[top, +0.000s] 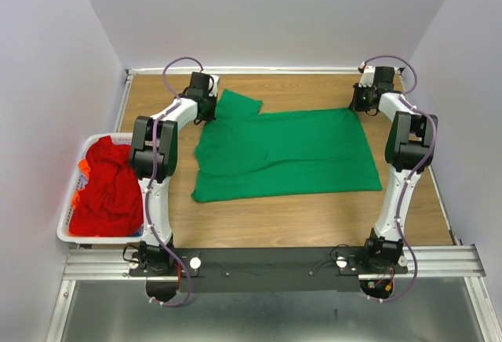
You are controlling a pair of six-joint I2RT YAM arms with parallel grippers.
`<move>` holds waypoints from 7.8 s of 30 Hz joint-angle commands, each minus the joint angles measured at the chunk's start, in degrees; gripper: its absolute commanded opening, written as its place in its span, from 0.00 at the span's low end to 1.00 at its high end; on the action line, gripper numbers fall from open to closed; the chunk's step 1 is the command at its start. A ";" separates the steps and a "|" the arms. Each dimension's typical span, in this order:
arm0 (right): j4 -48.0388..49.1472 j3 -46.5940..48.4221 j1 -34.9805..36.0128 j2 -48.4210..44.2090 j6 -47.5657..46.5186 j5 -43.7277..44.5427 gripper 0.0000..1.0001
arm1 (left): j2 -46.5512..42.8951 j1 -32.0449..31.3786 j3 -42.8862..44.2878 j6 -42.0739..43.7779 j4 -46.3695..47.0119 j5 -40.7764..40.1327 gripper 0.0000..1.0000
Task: Fold and stack the t-shirts
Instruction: Fold the tshirt
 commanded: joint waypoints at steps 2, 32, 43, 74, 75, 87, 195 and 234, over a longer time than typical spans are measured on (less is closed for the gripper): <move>-3.74 1.52 -0.18 0.07 0.78 -0.59 0.01 | -1.83 0.90 -0.53 1.37 -2.13 -2.64 0.00; -3.65 -8.58 -0.18 -17.85 14.66 2.75 0.01 | -16.33 0.99 -8.08 1.55 0.77 -4.13 0.00; -3.74 -16.75 -0.27 -24.27 20.73 7.05 0.01 | -22.04 0.99 -14.42 -0.38 0.16 -5.71 0.00; -3.56 -21.76 -1.59 -22.52 24.16 15.93 0.01 | -27.85 0.99 -25.58 -5.74 -3.53 -7.82 0.00; -3.56 -21.94 -1.59 -22.34 24.25 16.28 0.01 | -27.85 0.99 -25.84 -5.74 -3.62 -8.17 0.00; -3.39 -23.61 -1.59 -18.48 25.12 15.85 0.01 | -24.07 0.90 -27.60 -8.64 -5.03 -7.56 0.00; -7.78 -41.81 9.66 -45.63 25.65 -5.42 0.73 | -28.90 -24.67 -25.58 -17.35 -26.39 7.29 0.33; -7.61 1.00 50.35 -1.78 5.70 -2.87 0.55 | -17.57 -0.68 -25.49 -18.84 -6.17 -5.19 0.35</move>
